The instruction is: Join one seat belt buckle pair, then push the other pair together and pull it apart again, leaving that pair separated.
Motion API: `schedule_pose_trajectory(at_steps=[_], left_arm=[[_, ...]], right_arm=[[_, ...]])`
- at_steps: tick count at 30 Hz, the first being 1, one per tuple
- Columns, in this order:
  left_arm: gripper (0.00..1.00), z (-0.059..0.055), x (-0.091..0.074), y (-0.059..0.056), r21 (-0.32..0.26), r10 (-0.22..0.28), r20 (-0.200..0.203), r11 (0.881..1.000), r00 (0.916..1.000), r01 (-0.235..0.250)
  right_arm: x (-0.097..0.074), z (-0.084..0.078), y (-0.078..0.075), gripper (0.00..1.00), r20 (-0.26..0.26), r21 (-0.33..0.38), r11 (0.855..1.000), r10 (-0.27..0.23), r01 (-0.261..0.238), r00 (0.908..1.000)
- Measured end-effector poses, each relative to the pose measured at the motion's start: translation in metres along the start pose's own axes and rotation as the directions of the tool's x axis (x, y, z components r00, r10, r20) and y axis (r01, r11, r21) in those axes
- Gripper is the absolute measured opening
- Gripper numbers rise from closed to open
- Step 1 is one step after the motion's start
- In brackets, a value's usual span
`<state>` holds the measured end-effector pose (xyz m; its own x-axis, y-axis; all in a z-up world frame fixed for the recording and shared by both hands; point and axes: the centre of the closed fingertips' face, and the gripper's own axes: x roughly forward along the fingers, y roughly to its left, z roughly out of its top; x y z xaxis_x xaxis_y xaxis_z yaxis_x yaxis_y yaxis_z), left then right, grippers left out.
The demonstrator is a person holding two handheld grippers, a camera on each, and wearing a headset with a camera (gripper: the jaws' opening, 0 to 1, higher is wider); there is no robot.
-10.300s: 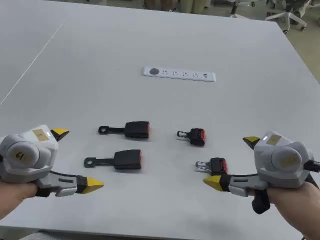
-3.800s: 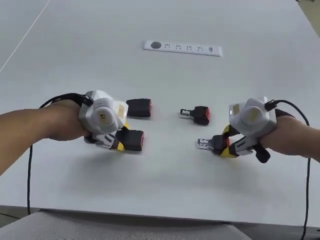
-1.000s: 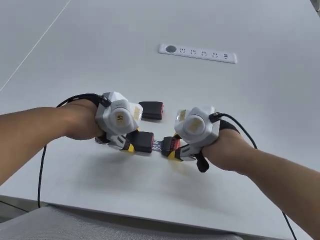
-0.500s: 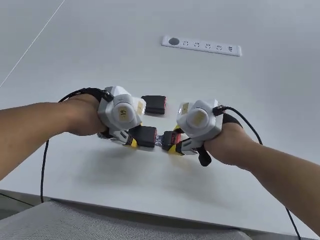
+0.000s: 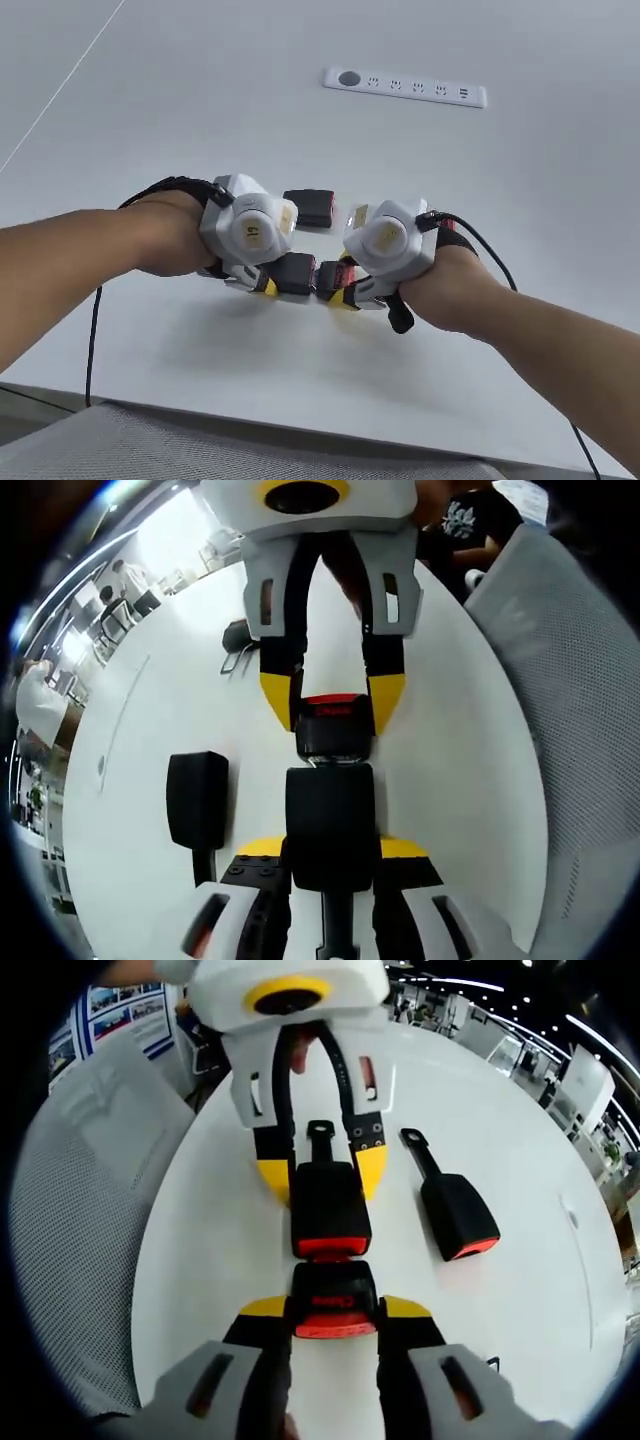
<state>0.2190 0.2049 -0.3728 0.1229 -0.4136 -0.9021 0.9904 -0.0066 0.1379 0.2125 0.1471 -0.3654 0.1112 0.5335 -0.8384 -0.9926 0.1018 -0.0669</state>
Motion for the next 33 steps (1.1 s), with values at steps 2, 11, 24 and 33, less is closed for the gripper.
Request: schedule_pose_trajectory(at_steps=[2,11,24,33], left_arm=[[0.31,-0.0012,-0.0007,0.0003,-0.002,0.006,0.007,1.0,1.0,-0.006],[0.31,-0.0027,-0.004,0.0016,-0.038,-0.006,0.022,0.999,0.9997,0.007],[0.31,-0.0038,-0.0039,0.0019,-0.064,0.007,0.019,0.998,0.9998,-0.006],[0.33,-0.0034,-0.0032,0.0017,-0.037,0.007,0.004,0.999,1.0,-0.006]], right_arm=[[-0.0009,-0.0005,0.0012,0.31,-0.001,-0.011,1.0,-0.001,0.001,1.0],[-0.002,-0.0033,-0.0012,0.31,-0.023,-0.04,0.999,0.003,-0.004,0.9997],[0.0002,-0.0055,-0.0015,0.33,-0.025,-0.031,0.999,0.022,-0.023,0.9995],[0.0009,-0.0056,-0.002,0.34,-0.053,-0.032,0.999,0.024,-0.026,0.9983]])
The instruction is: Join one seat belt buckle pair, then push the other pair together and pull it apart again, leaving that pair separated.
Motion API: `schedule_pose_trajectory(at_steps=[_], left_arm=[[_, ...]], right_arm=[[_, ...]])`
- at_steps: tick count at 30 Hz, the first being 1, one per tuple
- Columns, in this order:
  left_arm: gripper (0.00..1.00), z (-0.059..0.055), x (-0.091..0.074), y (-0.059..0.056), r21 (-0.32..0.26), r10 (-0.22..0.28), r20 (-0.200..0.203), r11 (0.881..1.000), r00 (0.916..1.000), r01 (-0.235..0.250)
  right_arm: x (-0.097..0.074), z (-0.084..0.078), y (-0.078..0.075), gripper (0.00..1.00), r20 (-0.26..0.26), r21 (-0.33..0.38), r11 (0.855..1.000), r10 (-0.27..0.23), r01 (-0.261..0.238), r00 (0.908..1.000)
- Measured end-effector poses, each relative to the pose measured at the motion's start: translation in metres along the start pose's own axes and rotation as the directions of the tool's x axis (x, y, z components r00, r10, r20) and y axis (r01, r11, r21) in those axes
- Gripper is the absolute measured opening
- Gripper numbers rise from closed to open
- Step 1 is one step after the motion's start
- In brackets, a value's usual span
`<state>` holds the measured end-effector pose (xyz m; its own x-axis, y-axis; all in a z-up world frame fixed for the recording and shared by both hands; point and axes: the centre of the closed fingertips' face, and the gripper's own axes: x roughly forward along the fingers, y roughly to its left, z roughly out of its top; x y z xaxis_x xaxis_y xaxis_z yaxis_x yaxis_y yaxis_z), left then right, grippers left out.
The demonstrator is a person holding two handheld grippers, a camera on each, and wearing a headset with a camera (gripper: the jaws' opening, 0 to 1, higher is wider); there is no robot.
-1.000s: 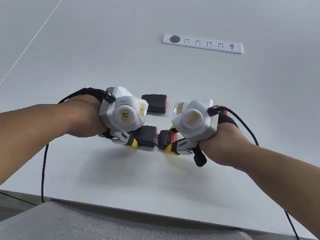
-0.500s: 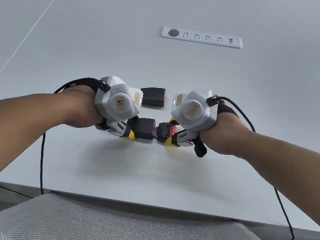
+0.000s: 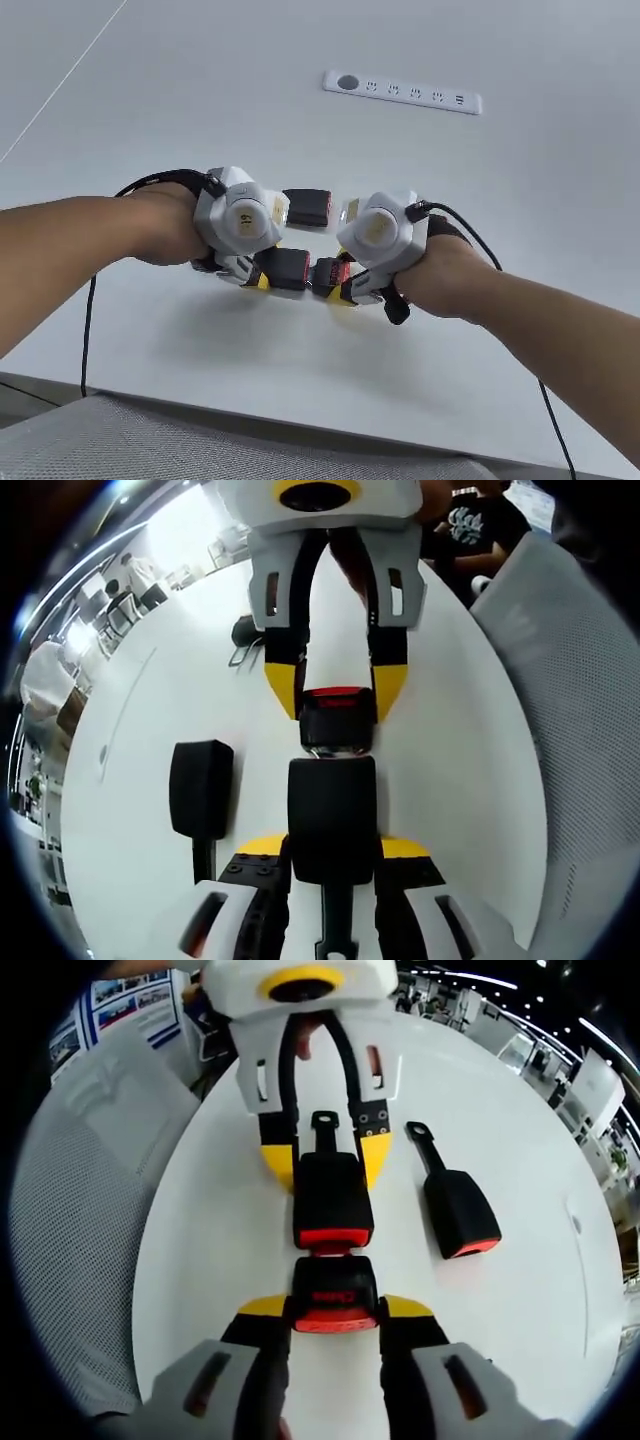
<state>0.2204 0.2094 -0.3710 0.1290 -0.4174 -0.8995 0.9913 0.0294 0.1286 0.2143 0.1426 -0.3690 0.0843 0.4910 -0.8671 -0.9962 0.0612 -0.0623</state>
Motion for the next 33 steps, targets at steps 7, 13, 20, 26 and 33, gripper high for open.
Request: schedule_pose_trajectory(at_steps=[7,13,20,26,33], left_arm=[[0.33,-0.005,-0.01,0.0,0.032,0.024,-0.008,0.999,0.9997,-0.024],[0.35,0.001,-0.03,0.009,-0.047,0.047,0.051,0.998,0.9976,-0.045],[0.32,0.011,-0.04,0.042,-0.062,0.12,0.081,0.991,0.9894,-0.115],[0.32,0.023,-0.033,0.072,-0.084,0.148,0.102,0.987,0.9838,-0.139],[0.37,0.027,-0.018,0.095,-0.061,0.119,0.108,0.992,0.987,-0.113]], right_arm=[[-0.011,0.001,-0.002,0.35,0.023,0.014,1.0,0.0,0.0,0.9997],[-0.03,0.009,-0.008,0.34,0.061,0.025,1.0,-0.012,0.01,0.998],[-0.043,0.001,-0.028,0.33,0.069,0.037,0.998,-0.047,0.045,0.9965],[-0.051,-0.028,-0.054,0.33,0.03,0.025,0.997,-0.079,0.079,0.9964],[-0.065,-0.069,-0.084,0.32,-0.037,0.029,0.995,-0.094,0.095,0.9949]])
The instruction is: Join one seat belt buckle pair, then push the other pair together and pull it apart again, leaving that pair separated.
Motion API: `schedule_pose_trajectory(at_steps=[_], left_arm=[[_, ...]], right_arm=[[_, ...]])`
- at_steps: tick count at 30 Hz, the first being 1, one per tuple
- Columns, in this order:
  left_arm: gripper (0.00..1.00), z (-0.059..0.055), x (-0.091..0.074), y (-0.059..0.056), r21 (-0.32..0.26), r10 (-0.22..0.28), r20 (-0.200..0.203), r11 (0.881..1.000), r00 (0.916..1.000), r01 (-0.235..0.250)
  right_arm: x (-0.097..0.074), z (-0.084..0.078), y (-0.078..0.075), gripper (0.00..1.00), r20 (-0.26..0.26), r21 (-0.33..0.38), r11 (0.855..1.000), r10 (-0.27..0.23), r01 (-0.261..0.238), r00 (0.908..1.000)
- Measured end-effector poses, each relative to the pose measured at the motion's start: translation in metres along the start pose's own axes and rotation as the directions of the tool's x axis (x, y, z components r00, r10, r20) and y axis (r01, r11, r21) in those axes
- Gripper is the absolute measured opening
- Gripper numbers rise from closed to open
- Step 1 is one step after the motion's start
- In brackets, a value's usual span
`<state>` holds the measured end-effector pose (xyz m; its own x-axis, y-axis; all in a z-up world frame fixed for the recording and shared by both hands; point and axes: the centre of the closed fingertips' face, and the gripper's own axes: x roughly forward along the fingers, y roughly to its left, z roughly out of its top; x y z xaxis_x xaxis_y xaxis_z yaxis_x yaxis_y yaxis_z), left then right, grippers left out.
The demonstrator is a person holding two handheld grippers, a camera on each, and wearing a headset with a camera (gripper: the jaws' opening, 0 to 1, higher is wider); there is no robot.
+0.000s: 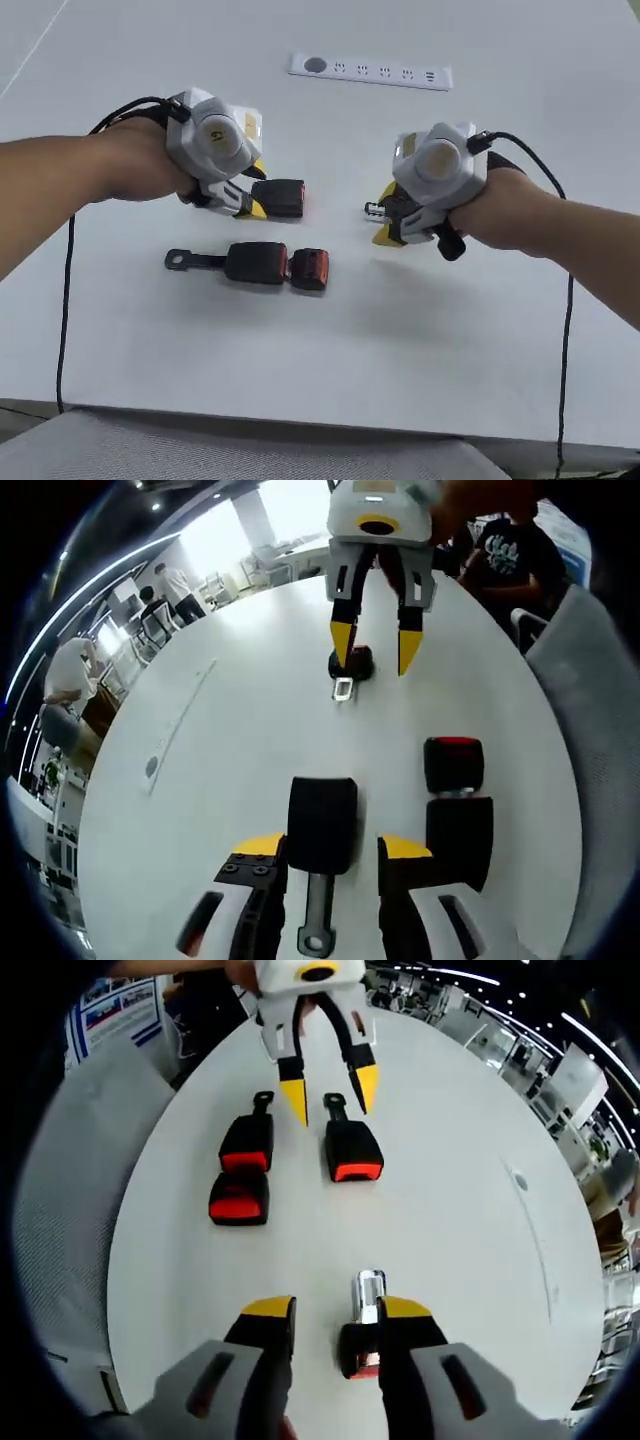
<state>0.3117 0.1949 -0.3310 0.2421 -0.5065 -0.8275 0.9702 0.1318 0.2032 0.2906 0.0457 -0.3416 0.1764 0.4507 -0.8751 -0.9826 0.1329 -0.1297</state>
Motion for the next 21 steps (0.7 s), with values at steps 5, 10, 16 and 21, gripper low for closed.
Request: schedule_pose_trajectory(at_steps=[5,10,16,21], left_arm=[[0.37,0.002,0.006,0.013,0.015,-0.022,-0.003,1.0,0.9998,0.022],[0.33,-0.003,0.01,0.009,0.01,-0.059,-0.028,0.998,0.9979,0.059],[0.33,-0.013,0.019,0.01,0.024,-0.084,-0.059,0.996,0.9947,0.086],[0.33,-0.012,0.025,0.008,0.033,-0.103,-0.067,0.994,0.9924,0.106]], right_arm=[[-0.009,-0.017,-0.017,0.33,-0.017,0.017,1.0,-0.024,0.025,0.9996],[-0.01,-0.03,-0.027,0.33,-0.039,0.027,1.0,0.0,0.001,0.9992],[-0.007,-0.041,-0.024,0.34,-0.052,0.048,0.997,0.062,-0.059,0.9967],[0.002,-0.043,-0.026,0.33,-0.058,0.029,0.997,0.069,-0.068,0.9959]])
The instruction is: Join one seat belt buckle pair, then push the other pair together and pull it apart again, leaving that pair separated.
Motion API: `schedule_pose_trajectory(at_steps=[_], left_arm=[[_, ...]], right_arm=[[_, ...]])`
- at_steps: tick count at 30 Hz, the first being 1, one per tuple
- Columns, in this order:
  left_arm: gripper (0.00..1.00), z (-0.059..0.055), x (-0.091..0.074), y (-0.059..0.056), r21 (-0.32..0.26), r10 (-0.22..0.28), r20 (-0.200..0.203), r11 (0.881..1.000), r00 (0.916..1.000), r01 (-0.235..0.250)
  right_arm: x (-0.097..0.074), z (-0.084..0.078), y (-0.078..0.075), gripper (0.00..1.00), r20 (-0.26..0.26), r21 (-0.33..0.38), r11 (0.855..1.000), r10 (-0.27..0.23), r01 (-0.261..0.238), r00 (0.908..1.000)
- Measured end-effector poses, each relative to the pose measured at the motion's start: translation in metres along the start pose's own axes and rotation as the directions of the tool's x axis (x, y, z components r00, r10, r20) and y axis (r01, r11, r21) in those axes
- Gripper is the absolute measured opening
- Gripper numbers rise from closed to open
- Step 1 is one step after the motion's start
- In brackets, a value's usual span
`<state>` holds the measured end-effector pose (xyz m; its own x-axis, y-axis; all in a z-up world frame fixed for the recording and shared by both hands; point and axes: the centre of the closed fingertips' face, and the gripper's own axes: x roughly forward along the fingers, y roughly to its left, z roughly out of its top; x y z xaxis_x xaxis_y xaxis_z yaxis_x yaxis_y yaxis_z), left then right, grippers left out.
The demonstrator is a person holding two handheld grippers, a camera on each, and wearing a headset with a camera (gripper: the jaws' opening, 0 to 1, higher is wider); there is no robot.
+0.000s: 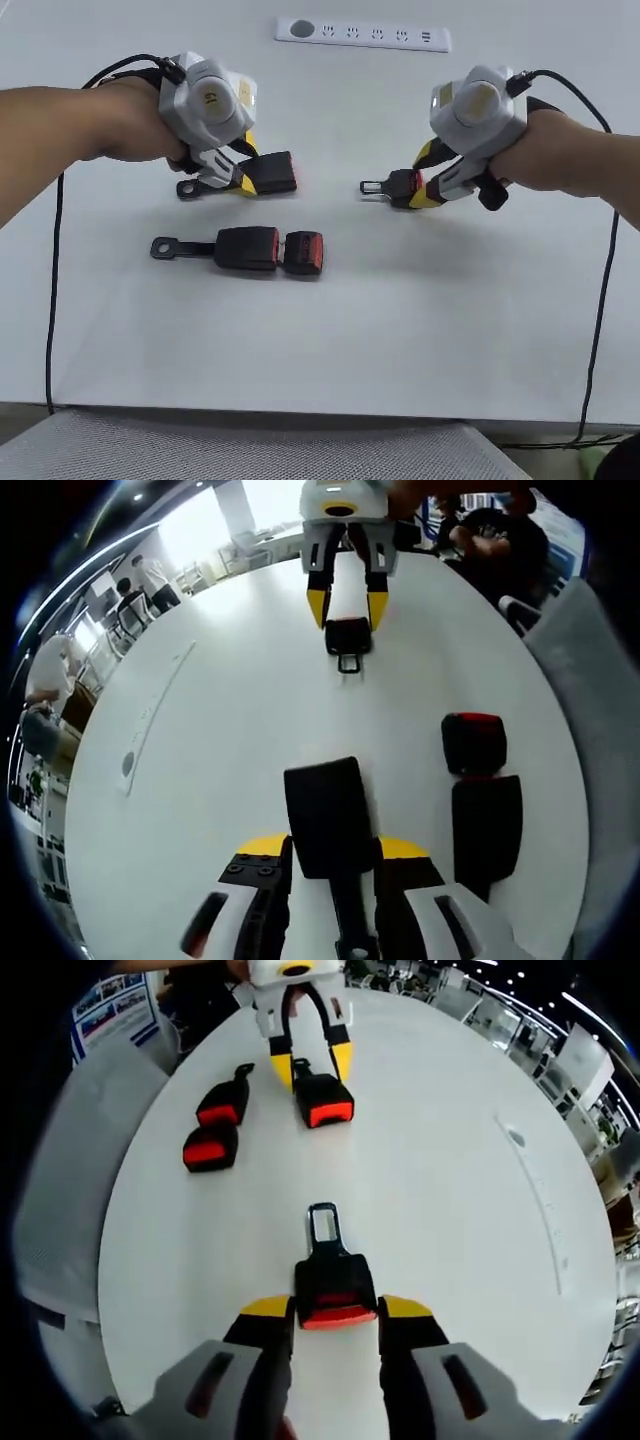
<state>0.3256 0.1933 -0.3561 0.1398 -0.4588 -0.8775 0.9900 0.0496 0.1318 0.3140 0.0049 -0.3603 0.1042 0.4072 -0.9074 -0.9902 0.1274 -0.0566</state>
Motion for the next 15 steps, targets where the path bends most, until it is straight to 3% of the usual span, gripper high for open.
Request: schedule_pose_trajectory(at_steps=[4,8,15], left_arm=[[0.32,0.0022,0.0028,-0.0038,0.014,-0.03,0.003,0.999,0.9995,0.03],[0.32,0.0011,0.005,-0.0023,0.019,-0.031,-0.012,0.999,0.9994,0.031],[0.31,-0.0012,0.0068,-0.0025,0.048,-0.021,-0.025,0.999,0.9995,0.023]], right_arm=[[0.0053,0.0018,0.002,0.33,-0.014,-0.023,1.0,0.003,-0.003,0.9999],[0.0068,0.001,0.0018,0.32,-0.031,-0.04,0.999,0.006,-0.007,0.9995],[0.0064,0.0007,0.0023,0.32,-0.018,-0.031,0.999,0.009,-0.009,0.9998]])
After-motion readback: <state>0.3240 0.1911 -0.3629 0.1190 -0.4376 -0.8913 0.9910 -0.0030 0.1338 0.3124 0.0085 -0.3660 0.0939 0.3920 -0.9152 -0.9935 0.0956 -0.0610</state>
